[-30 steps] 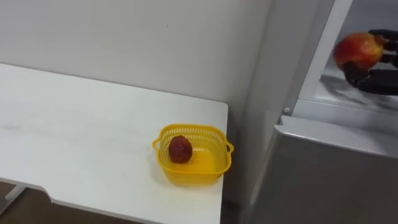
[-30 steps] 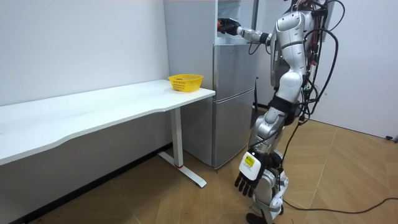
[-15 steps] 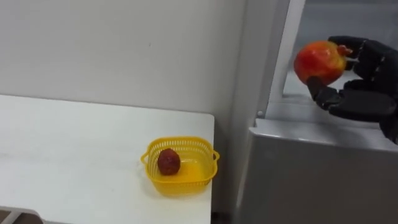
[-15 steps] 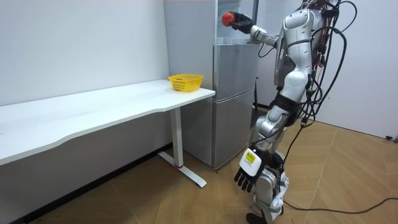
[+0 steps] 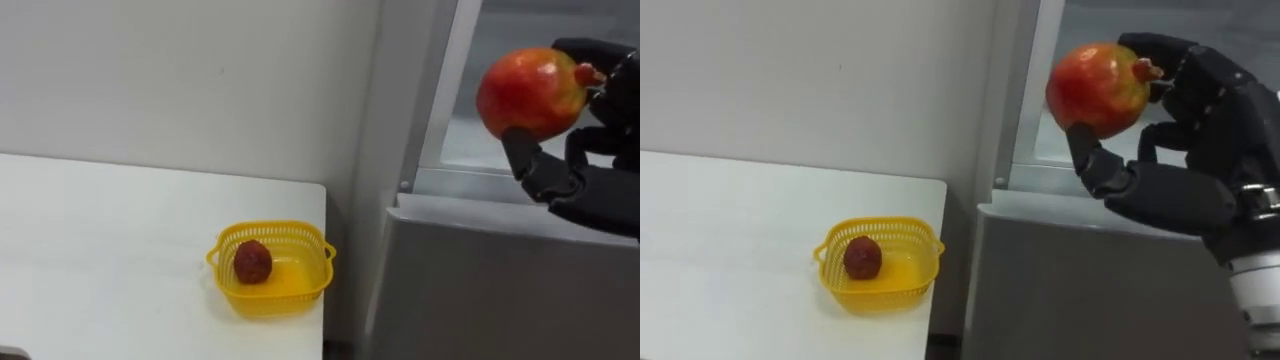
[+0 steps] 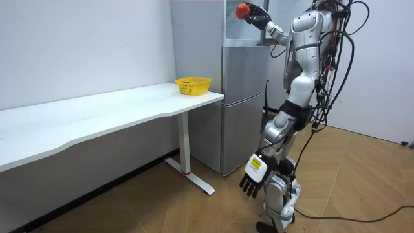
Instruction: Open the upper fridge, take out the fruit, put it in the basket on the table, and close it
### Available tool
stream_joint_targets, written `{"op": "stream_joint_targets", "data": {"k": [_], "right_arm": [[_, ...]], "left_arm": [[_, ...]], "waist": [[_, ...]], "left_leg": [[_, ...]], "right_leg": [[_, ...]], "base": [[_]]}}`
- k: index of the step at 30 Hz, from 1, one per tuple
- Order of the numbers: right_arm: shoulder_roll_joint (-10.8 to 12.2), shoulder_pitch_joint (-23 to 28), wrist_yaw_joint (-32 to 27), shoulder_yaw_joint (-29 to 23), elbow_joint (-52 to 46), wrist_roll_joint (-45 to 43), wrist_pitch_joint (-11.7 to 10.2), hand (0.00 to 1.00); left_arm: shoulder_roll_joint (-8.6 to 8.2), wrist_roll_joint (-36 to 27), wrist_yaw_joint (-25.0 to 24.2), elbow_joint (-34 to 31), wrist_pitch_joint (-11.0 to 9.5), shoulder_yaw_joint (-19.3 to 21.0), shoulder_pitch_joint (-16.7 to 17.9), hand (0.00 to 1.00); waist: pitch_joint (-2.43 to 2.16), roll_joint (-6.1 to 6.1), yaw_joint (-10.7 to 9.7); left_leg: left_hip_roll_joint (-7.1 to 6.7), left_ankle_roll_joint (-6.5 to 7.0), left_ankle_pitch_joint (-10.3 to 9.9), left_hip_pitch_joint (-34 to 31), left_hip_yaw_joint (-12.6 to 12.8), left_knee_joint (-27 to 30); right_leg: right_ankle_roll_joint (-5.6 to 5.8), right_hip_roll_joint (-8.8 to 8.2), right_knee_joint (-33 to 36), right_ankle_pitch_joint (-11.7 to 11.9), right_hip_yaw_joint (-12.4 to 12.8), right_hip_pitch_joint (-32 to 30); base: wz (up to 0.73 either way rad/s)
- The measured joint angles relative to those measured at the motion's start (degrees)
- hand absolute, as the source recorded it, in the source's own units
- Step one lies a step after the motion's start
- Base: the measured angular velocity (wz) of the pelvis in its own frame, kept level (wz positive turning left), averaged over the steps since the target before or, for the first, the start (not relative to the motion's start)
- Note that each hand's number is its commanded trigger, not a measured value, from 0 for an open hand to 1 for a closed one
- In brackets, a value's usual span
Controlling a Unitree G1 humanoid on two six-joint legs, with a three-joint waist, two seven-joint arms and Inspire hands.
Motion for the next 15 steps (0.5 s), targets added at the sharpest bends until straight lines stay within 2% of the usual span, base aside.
{"op": "stream_joint_targets", "data": {"k": [4, 7, 10, 12, 15], "right_arm": [[0.12, 0.0, 0.0, 0.0, -1.75, -1.11, -0.1, 1.0], [1.67, -0.01, 0.1, 0.13, -4.07, -3.69, -0.16, 1.0], [2.61, 0.13, 0.21, 0.41, -7.62, -8.21, -0.63, 1.0], [3.65, 0.12, 0.85, 0.83, -9.51, -10.38, -2.51, 1.0], [3.66, 0.1, 1.92, 2.44, -10.11, -11.44, -3.56, 1.0]], "left_arm": [[-0.73, 0.0, 0.03, 0.28, -0.22, 0.13, -0.02, 0.0], [-0.8, 0.0, 0.03, 0.62, -0.47, 0.26, -0.09, 0.0], [-0.93, 0.05, 0.0, 1.95, -1.47, 0.25, -0.2, 0.0], [-1.25, 0.04, -0.01, 2.14, -1.58, 0.2, -0.24, 0.0], [-1.39, 0.04, -0.01, 2.13, -2.17, -0.44, -0.31, 0.0]], "waist": [[-0.18, 0.91, -0.1], [-0.38, 1.2, 0.06], [-0.24, 1.15, 0.14], [-0.26, 0.71, 0.11], [-0.25, 0.37, 0.23]], "left_leg": [[-0.03, 0.0, 0.0, 0.01, 0.51, -0.05], [0.08, -0.01, 0.01, 0.54, 0.6, -0.59], [0.31, -0.01, 0.01, 1.3, 0.57, -1.23], [0.34, -0.01, 0.0, 1.28, 0.58, -1.22], [0.29, -0.01, 0.0, 1.39, 0.63, -1.22]], "right_leg": [[0.09, 0.02, 0.1, 0.09, 0.61, -0.03], [0.07, 0.27, 0.27, 0.07, 1.25, 0.03], [0.07, 0.57, 0.77, 0.07, 1.49, 0.16], [0.07, 0.63, 0.71, 0.06, 1.55, 0.2], [0.07, 0.61, 0.69, 0.06, 1.64, 0.29]], "base": [[-0.09], [-0.12], [-0.05], [0.0], [0.0]]}}
